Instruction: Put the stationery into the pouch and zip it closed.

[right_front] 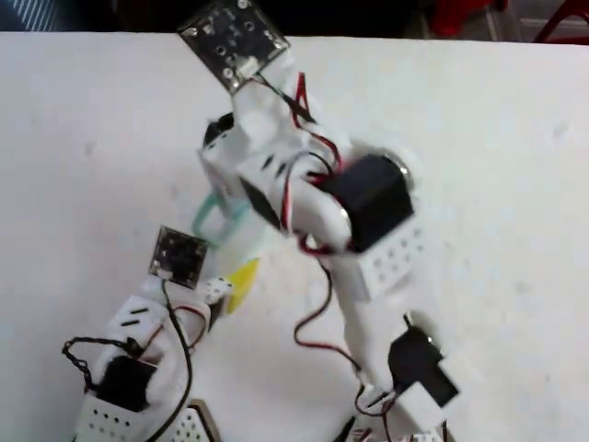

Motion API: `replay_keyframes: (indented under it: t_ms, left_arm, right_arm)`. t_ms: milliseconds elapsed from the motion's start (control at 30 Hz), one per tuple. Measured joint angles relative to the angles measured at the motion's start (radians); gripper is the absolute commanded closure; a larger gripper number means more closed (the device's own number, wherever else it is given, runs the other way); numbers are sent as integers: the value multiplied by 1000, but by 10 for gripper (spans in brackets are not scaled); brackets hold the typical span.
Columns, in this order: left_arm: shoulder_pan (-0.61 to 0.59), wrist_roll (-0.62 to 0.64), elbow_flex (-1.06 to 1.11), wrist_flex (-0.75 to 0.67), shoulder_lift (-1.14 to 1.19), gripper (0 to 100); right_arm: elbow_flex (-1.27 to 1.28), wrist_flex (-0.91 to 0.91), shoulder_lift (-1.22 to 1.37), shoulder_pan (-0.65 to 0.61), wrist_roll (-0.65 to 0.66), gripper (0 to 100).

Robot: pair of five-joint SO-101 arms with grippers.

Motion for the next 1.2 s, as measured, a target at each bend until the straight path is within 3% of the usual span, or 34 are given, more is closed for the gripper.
replay_keyframes:
  t_ms: [567,767,1200]
  left_arm:
    - [0,0,0,0,0,722]
    - [0,0,0,0,0,722]
    - [0,0,0,0,0,722]
  right_arm:
    - [183,3,-130,-71,8,970]
    - [175,3,-155,-69,-5,729]
    - [175,3,-77,-68,-60,760]
